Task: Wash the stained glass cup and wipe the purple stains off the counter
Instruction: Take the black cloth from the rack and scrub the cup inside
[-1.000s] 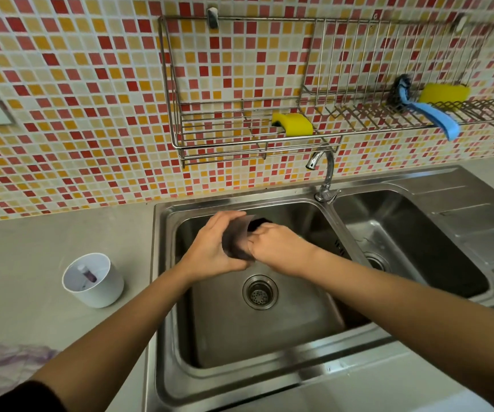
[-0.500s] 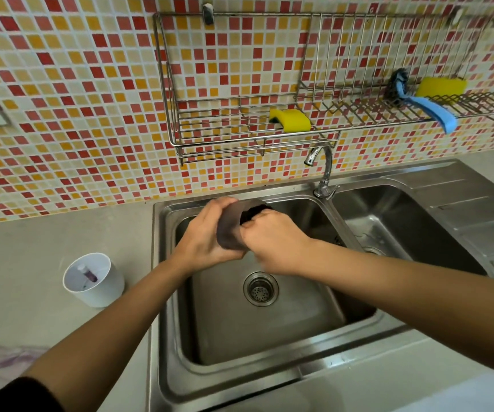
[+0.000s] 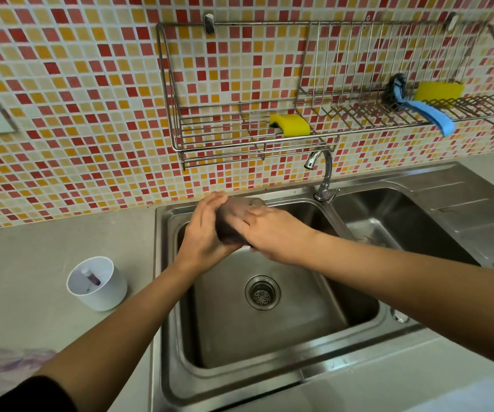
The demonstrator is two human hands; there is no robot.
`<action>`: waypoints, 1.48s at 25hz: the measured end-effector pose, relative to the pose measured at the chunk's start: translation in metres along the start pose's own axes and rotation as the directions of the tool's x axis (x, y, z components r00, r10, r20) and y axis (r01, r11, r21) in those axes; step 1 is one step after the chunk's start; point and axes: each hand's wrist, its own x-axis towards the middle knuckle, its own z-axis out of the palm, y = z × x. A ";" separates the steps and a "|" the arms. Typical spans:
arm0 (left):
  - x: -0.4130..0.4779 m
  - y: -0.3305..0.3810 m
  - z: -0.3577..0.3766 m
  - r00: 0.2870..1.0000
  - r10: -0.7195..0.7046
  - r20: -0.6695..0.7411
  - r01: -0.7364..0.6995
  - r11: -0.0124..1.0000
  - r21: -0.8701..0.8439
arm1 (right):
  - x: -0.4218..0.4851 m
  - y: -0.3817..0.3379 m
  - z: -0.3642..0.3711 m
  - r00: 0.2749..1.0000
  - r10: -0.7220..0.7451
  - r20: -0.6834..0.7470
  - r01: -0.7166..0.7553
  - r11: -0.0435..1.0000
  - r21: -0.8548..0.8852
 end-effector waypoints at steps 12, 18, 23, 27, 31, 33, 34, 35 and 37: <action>0.024 -0.002 -0.017 0.952 0.080 0.296 -0.059 0.995 -0.079 | 0.004 -0.010 -0.014 0.998 -0.039 0.050 0.050 0.965 -0.256; 0.011 0.007 -0.006 0.984 -0.089 0.156 0.107 0.988 -0.109 | -0.001 0.005 -0.021 0.995 -0.086 0.057 0.094 0.980 -0.176; 0.024 -0.007 -0.033 0.898 0.067 0.434 -0.016 0.993 -0.121 | -0.005 0.013 -0.018 0.949 -0.306 0.075 0.314 0.902 -0.296; 0.013 0.001 -0.030 0.985 0.118 0.123 -0.131 0.985 0.108 | 0.005 0.004 -0.020 0.986 -0.161 -0.028 0.151 0.963 -0.223; 0.002 0.010 -0.024 0.998 0.058 0.015 -0.059 0.996 0.068 | -0.003 0.014 -0.027 0.970 -0.223 -0.095 0.200 0.957 -0.210; 0.008 0.008 -0.032 0.974 0.097 0.205 -0.083 0.994 -0.073 | -0.009 0.019 -0.028 0.949 -0.313 -0.020 0.300 0.924 -0.239; 0.012 0.006 -0.038 0.949 0.108 0.295 -0.074 0.990 -0.123 | -0.010 0.020 -0.026 0.934 -0.357 0.007 0.347 0.901 -0.260; 0.015 0.005 -0.042 0.932 0.116 0.344 -0.075 0.988 -0.133 | -0.009 0.019 -0.025 0.928 -0.372 0.005 0.358 0.890 -0.283; 0.017 0.005 -0.044 0.949 0.139 0.282 -0.127 0.990 -0.063 | -0.006 0.012 -0.028 0.949 -0.314 -0.033 0.290 0.909 -0.300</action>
